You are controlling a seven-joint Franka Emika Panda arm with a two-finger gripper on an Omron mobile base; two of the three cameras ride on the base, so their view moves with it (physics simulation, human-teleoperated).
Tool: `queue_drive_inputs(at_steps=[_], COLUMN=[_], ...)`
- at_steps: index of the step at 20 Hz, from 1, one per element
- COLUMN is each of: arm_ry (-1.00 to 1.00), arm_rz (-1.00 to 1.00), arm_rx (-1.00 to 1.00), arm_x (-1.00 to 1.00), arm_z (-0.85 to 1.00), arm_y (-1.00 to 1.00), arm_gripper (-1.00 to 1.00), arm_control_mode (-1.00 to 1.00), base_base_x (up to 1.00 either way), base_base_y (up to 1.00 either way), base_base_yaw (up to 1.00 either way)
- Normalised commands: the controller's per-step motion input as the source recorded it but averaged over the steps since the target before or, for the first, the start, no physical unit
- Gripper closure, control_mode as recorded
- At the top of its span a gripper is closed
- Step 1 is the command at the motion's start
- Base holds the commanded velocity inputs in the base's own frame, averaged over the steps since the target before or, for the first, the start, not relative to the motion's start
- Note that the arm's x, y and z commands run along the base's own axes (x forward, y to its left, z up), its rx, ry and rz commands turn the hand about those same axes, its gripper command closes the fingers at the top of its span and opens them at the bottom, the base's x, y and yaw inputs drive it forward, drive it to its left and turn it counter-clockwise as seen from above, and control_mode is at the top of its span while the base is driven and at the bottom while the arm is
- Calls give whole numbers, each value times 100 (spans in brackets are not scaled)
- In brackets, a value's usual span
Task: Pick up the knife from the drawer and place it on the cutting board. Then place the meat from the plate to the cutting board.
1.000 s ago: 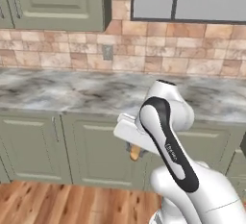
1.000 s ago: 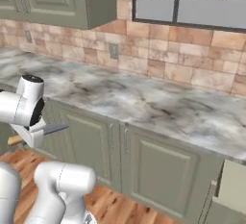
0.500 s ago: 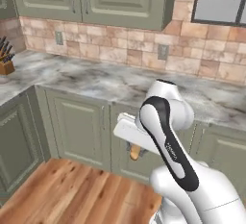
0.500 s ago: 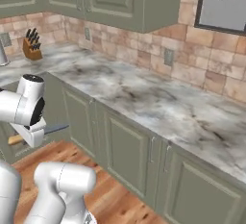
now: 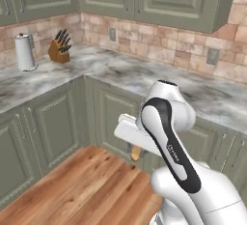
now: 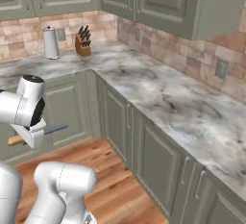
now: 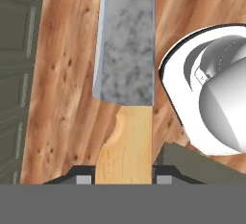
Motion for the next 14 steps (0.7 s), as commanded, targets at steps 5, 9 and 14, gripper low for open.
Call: queue_drive_inputs(at_steps=[5, 9, 14], arm_ry=[0, 0, 0], arm_rz=[0, 0, 0], arm_rx=[0, 0, 0], arm_x=[0, 0, 0], arm_z=[0, 0, 0], arm_y=[0, 0, 0], arm_gripper=[100, 100, 100], arm_control_mode=[100, 100, 100], base_base_x=[9, 10, 10], base_base_y=[35, 35, 37], base_base_yaw=[47, 47, 47])
